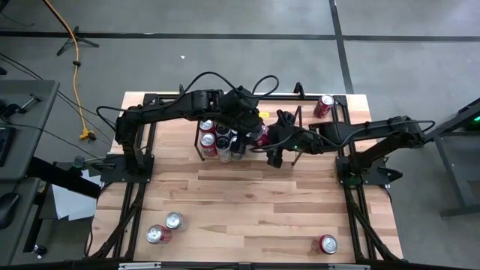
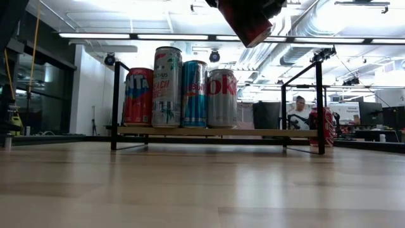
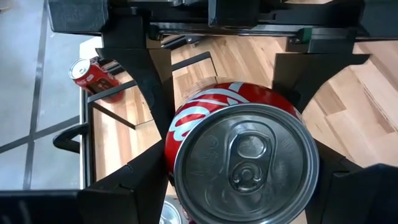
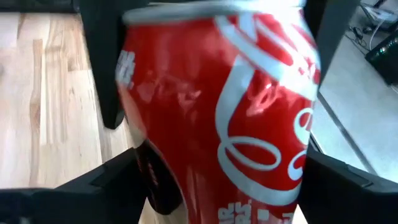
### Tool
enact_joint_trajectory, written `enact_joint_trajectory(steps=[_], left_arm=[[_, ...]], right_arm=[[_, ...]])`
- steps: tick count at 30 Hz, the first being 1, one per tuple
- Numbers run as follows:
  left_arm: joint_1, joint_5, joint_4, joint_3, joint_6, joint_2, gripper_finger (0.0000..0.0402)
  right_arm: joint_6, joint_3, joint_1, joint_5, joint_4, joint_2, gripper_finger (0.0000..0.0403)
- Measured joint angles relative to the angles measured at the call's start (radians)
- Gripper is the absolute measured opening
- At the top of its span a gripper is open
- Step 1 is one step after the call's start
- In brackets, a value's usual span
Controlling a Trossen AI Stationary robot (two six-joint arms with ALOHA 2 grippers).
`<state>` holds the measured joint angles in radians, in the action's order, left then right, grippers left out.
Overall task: Place canned beverage on shelf
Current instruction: Put the top right red-white soda can on the shelf
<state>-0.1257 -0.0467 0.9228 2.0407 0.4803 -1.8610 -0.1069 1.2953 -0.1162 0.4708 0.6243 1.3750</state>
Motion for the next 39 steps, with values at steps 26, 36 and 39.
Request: enact_joint_trajectory(steps=[26,36,39], left_arm=[[-0.069,0.136,-0.003,0.049,-0.035,0.004,0.0223],[-0.043,0.131,0.024,0.220,-0.142,-0.210,0.0223],[-0.057,0.131,0.036,0.234,-0.183,-0.260,0.0223]], right_arm=[[-0.239,0.351,-0.030,0.084,0.711,-0.137,0.0390],[-0.501,0.293,-0.083,0.232,0.748,-0.300,0.0390],[-0.551,0.242,-0.087,0.224,0.747,-0.313,0.0390]])
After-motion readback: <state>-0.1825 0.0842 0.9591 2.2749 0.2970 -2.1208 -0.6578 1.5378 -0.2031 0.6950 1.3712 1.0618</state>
